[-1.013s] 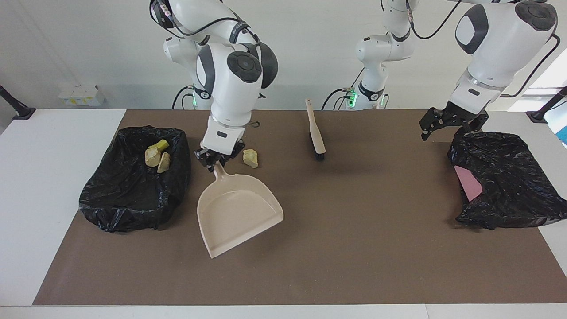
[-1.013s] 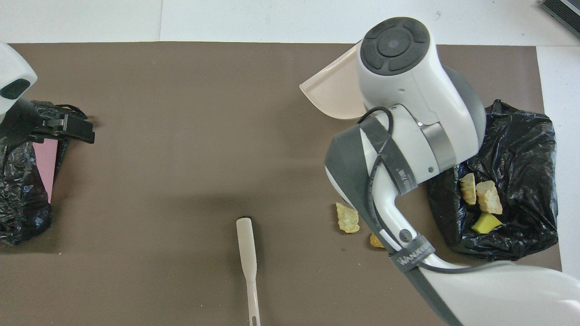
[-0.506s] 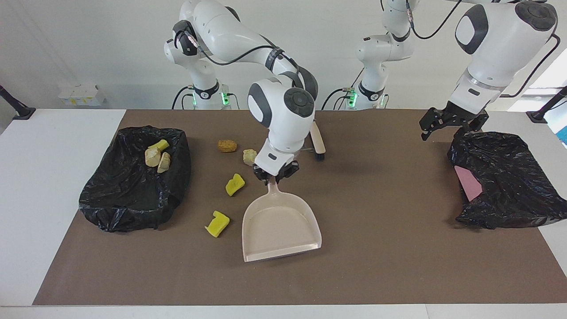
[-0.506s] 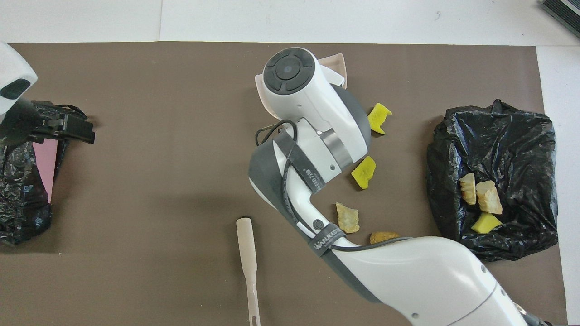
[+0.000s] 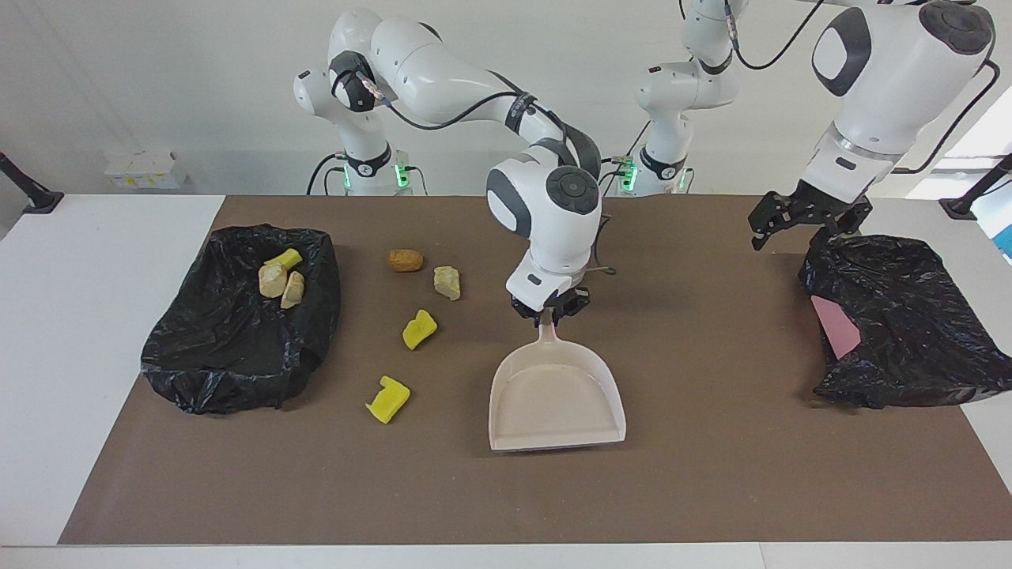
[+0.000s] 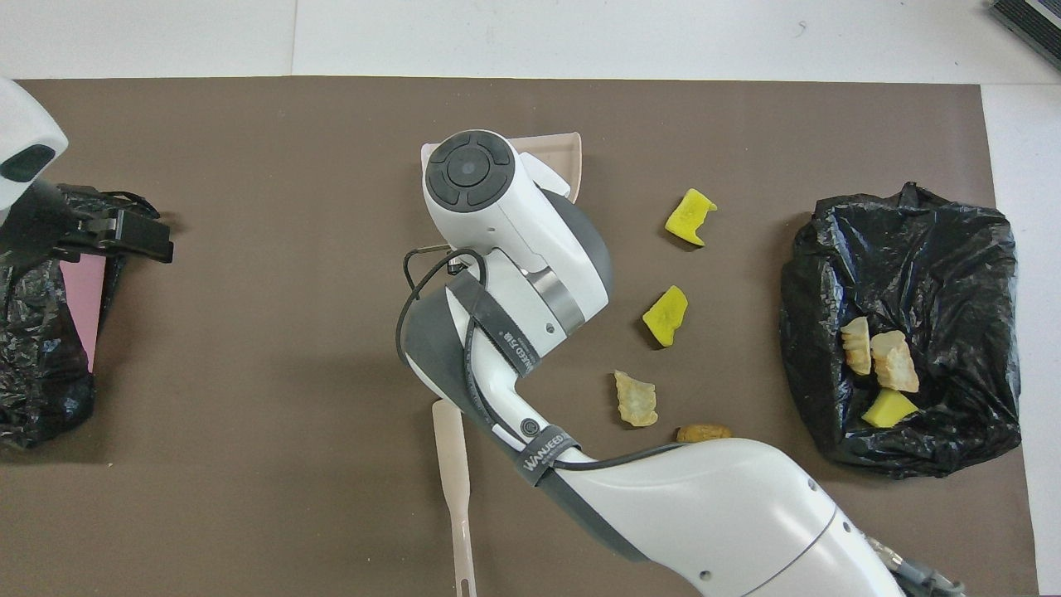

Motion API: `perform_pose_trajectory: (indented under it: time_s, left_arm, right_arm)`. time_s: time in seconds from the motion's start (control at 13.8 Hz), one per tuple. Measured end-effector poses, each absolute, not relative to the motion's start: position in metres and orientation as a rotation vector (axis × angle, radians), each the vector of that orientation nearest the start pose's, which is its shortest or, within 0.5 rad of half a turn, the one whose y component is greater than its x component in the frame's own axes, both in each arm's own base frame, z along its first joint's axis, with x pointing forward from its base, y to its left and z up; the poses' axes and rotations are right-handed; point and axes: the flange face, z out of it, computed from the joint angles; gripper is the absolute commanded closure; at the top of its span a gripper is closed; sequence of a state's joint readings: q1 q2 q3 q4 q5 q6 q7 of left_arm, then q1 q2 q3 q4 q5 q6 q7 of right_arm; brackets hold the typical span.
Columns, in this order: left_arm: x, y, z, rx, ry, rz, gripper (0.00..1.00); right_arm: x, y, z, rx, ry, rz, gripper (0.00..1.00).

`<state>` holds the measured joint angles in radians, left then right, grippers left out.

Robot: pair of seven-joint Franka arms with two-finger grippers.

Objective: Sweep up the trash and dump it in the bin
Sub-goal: 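Bring the empty dustpan back and set it down with the right gripper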

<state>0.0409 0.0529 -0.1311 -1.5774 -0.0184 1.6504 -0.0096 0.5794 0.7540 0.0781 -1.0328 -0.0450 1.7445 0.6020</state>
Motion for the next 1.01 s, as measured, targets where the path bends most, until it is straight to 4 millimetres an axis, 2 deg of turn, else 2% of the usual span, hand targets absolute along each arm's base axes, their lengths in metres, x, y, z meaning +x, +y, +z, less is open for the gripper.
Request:
perform_pose_trajectory:
  time_s: [0.22, 0.58, 0.94, 1.01]
  left_arm:
    - [0.575, -0.052, 0.599, -3.165, 0.127, -0.031, 0.0]
    - [0.575, -0.052, 0.599, -3.165, 0.127, -0.036, 0.0]
    - [0.575, -0.053, 0.6, -3.165, 0.127, -0.037, 0.0]
    - [0.575, -0.053, 0.6, -3.165, 0.127, -0.038, 0.0]
  right_arm:
    - [0.603, 0.453, 0.381, -3.158, -0.077, 0.083, 1.0]
    - [0.603, 0.456, 0.371, -3.147, -0.073, 0.105, 0.99]
    - [0.603, 0.459, 0.362, -3.147, -0.076, 0.111, 0.85]
    - [0.603, 0.459, 0.361, -3.147, -0.077, 0.112, 0.76]
